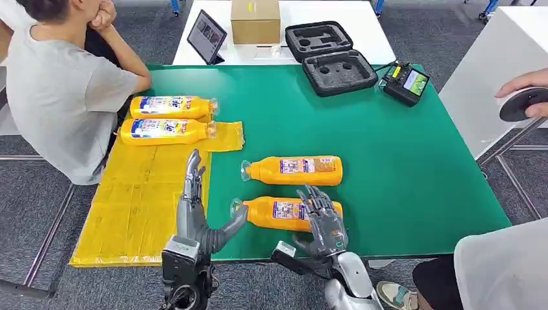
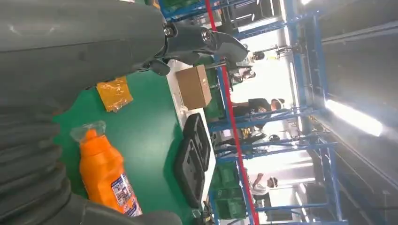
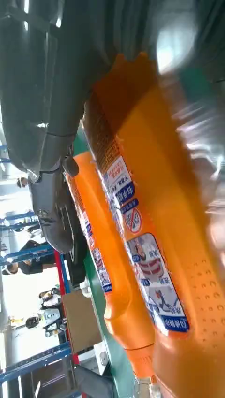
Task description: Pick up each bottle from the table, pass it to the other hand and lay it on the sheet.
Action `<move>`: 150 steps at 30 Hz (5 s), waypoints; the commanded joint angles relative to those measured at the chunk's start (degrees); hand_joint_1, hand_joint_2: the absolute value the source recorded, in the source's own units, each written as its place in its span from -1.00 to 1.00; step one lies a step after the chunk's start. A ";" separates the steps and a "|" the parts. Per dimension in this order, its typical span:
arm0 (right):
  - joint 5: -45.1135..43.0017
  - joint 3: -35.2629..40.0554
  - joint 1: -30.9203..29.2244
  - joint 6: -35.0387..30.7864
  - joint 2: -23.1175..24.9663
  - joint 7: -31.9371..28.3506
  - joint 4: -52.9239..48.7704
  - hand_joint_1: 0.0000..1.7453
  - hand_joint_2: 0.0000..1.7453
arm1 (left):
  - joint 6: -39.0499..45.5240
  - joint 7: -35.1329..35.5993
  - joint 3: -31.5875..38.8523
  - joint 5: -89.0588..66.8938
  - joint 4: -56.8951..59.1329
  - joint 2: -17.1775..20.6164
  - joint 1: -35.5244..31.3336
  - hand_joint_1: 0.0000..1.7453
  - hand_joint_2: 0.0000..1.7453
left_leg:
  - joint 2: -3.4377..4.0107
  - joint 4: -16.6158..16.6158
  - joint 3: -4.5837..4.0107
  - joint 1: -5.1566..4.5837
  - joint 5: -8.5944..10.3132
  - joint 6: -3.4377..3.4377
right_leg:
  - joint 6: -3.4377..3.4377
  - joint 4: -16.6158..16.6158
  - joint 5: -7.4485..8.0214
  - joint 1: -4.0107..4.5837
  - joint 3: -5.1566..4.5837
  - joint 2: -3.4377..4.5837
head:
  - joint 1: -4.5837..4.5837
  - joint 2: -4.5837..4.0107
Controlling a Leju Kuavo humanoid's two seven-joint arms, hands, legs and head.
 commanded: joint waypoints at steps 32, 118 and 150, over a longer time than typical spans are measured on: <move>2.29 11.66 -12.16 22.89 -4.83 16.49 21.48 1.00 1.00 | -4.47 0.22 2.06 1.12 13.53 -2.25 -6.84 -1.00 1.00 | -0.07 -0.11 1.20 0.05 -0.34 0.04 | 0.03 -0.18 -0.23 0.03 0.49 0.05 | 0.00 0.00; -54.70 20.69 -5.84 19.78 -2.43 -9.30 -4.96 1.00 1.00 | -6.27 0.22 2.46 6.92 19.74 -6.79 -6.25 -1.00 1.00 | 0.26 -0.02 1.10 0.01 -0.83 0.00 | -0.01 -0.06 -0.54 -0.01 0.98 0.56 | 0.00 0.00; -45.30 31.78 -5.21 13.71 -2.90 -9.09 -1.03 1.00 1.00 | -15.17 0.60 1.23 22.29 32.60 -8.76 -14.21 -1.00 1.00 | 0.04 -0.02 0.90 0.01 -0.71 0.06 | 0.04 -0.08 -0.51 -0.01 0.84 0.27 | 0.00 0.00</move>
